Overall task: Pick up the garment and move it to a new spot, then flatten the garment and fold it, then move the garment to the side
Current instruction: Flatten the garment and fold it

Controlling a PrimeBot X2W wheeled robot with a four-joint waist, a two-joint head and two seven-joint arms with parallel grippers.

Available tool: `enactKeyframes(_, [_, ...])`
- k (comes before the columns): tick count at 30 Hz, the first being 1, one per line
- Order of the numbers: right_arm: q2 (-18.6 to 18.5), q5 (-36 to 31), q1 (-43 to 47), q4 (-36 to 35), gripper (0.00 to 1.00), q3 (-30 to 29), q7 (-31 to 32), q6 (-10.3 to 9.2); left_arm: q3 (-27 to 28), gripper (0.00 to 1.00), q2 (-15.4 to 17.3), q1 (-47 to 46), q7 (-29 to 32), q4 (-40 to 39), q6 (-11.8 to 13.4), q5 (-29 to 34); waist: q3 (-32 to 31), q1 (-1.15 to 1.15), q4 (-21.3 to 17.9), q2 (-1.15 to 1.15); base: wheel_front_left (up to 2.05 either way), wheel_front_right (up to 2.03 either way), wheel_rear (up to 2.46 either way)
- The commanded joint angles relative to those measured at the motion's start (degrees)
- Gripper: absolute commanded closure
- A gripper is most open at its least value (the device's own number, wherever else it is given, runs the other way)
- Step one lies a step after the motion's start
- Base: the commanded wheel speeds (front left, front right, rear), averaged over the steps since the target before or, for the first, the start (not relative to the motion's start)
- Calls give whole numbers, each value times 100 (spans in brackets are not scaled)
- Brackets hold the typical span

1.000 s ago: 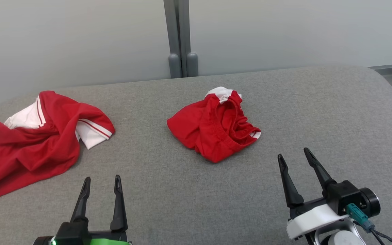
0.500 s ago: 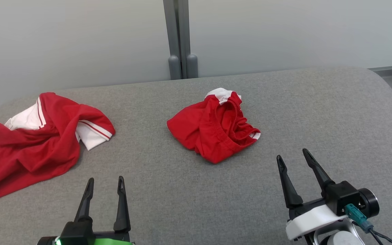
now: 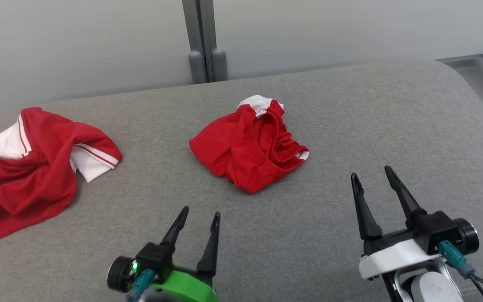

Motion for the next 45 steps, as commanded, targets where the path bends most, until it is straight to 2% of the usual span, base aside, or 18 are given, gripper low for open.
enactKeyframes(1, [-12,37,-151,-80,0,-38,-1,-6,-181,0,20,-379,-3,173,-83,-54,373,0,-244,0,0,0,0])
enactKeyframes(8, [-9,123,-707,-321,0,-132,-1,-6,-1372,0,26,-1968,-3,1236,-309,-123,1375,0,-655,0,0,0,0])
enactKeyframes(11, [-11,190,-867,-380,0,-179,-1,-6,-1866,0,25,-2562,35,1664,-344,-211,1664,0,-815,0,0,0,0])
enactKeyframes(15, [-8,259,-1021,-386,0,-160,-2,-6,-2335,0,26,-3168,184,2052,-300,-631,1945,0,-1056,0,0,0,0])
enactKeyframes(20, [-6,378,-1165,-412,0,-186,-2,-6,-2906,0,28,-3878,434,2335,30,-1017,2273,0,-1305,0,0,0,0])
enactKeyframes(25, [-7,463,-1280,-436,0,-206,-1,-6,-3331,0,30,-4496,414,2478,435,-1218,2584,0,-1407,0,0,0,0])
enactKeyframes(34, [-8,560,-1488,-433,0,-142,-1,-6,-3769,2,35,-5278,800,3060,1250,-1655,2937,0,-1486,0,0,0,0])
enactKeyframes(35, [-7,568,-1504,-434,0,-131,-1,-6,-3793,24,39,-5329,822,3110,1315,-1699,2946,0,-1494,0,0,0,0])
enactKeyframes(36, [-7,579,-1515,-436,0,-122,-1,-6,-3812,56,40,-5391,813,3166,1400,-1762,2952,0,-1504,0,0,0,0])
enactKeyframes(38, [-9,576,-1519,-435,0,-114,-1,-6,-3855,100,42,-5462,750,3234,1476,-1874,2949,0,-1518,0,0,0,0])
enactKeyframes(42, [-9,576,-1463,-413,0,-159,-1,-6,-3908,100,31,-5589,628,3239,1512,-2106,2867,0,-1499,0,0,0,0])
enactKeyframes(45, [-10,588,-1409,-386,0,-201,-1,-6,-3915,100,19,-5713,527,3057,1369,-2369,2732,0,-1453,0,0,0,0])
